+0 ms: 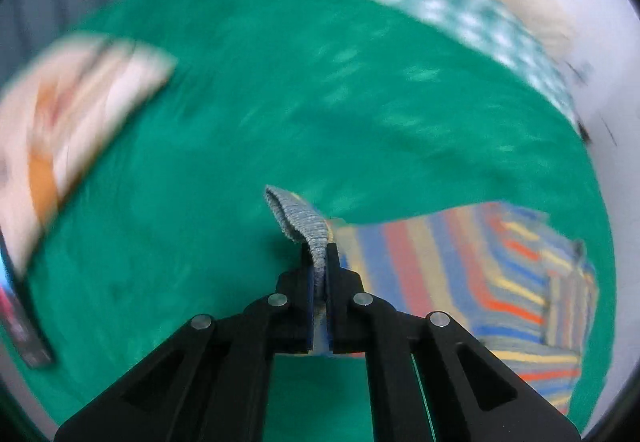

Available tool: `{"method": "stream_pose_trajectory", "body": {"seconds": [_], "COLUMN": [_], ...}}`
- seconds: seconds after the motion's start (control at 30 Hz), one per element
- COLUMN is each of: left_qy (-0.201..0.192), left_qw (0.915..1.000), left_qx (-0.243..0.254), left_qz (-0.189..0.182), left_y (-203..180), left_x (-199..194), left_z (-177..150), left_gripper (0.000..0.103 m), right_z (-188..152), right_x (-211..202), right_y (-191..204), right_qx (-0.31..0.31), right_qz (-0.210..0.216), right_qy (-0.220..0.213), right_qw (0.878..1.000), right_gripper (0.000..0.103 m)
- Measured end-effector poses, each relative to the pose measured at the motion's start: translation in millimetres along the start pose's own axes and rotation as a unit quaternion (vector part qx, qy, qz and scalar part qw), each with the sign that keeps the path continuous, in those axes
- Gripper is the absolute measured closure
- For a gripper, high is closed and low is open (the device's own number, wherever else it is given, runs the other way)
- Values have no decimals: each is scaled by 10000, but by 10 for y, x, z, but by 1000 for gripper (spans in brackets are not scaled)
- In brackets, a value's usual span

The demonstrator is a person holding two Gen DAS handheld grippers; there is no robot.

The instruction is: Fold small clothes

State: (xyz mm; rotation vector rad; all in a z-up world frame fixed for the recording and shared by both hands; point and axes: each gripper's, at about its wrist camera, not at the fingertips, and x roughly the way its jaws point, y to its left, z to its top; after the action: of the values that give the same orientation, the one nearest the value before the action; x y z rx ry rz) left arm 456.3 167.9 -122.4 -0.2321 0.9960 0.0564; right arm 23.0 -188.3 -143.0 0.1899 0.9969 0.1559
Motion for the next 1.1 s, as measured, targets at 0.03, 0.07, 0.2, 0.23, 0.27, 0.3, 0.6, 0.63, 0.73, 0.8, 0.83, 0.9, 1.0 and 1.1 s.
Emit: {"method": "stream_pose_trajectory", "body": {"seconds": [0.03, 0.07, 0.2, 0.23, 0.27, 0.3, 0.6, 0.63, 0.73, 0.8, 0.83, 0.9, 1.0, 1.1], "left_qy": [-142, -221, -494, -501, -494, -471, 444, 548, 689, 644, 565, 486, 562, 512], "left_qw": [9991, 9975, 9797, 9743, 9705, 9653, 9435, 9447, 9497, 9566, 9622, 9698, 9780, 9797], "left_qx": [399, 654, 1771, 1983, 2122, 2321, 2952, 2872, 2590, 2416, 2315, 2144, 1854, 1888], "left_qz": [-82, -172, -800, -949, -1031, -1105, -1440, -1485, -1618, -1499, -1318, -1056, -771, -430], "left_y": [-337, -579, -1857, -2173, -2368, -2644, -3250, -3126, -2572, -2131, -1861, -1525, -1035, -860], "left_x": [-164, -259, -579, -607, -604, -555, 22, -18, -237, -394, -484, -558, -652, -722], "left_z": [81, 117, 75, -12, -67, -167, -1590, -1723, -1986, -2037, -2073, -2154, -2374, -2643], "left_gripper": [101, 101, 101, 101, 101, 101, 24, 24, 23, 19, 16, 14, 14, 14], "right_z": [1, -1, 2, 5, 10, 15, -11, -11, -8, 5, 12, 45, 84, 89], "right_x": [-8, -18, -31, -37, -49, -60, -120, -126, -116, -99, -88, -68, -69, -92], "right_y": [3, 6, 12, 13, 7, 3, -113, -133, -191, -209, -216, -225, -262, -309], "right_qx": [1, 3, 12, 18, 35, 45, 222, 260, 388, 455, 479, 476, 491, 513], "right_qz": [37, 82, 188, 190, 187, 184, 155, 163, 206, 243, 255, 193, 29, -194], "right_qy": [-10, -20, -28, -40, -65, -82, -80, -87, -63, -48, -43, -48, -104, -153], "right_qw": [10000, 10000, 9998, 9998, 9998, 9998, 9996, 9995, 9990, 9987, 9985, 9987, 9987, 9984], "right_gripper": [36, 36, 36, 36, 36, 36, 36, 36, 36, 36, 36, 36, 36, 36]}}
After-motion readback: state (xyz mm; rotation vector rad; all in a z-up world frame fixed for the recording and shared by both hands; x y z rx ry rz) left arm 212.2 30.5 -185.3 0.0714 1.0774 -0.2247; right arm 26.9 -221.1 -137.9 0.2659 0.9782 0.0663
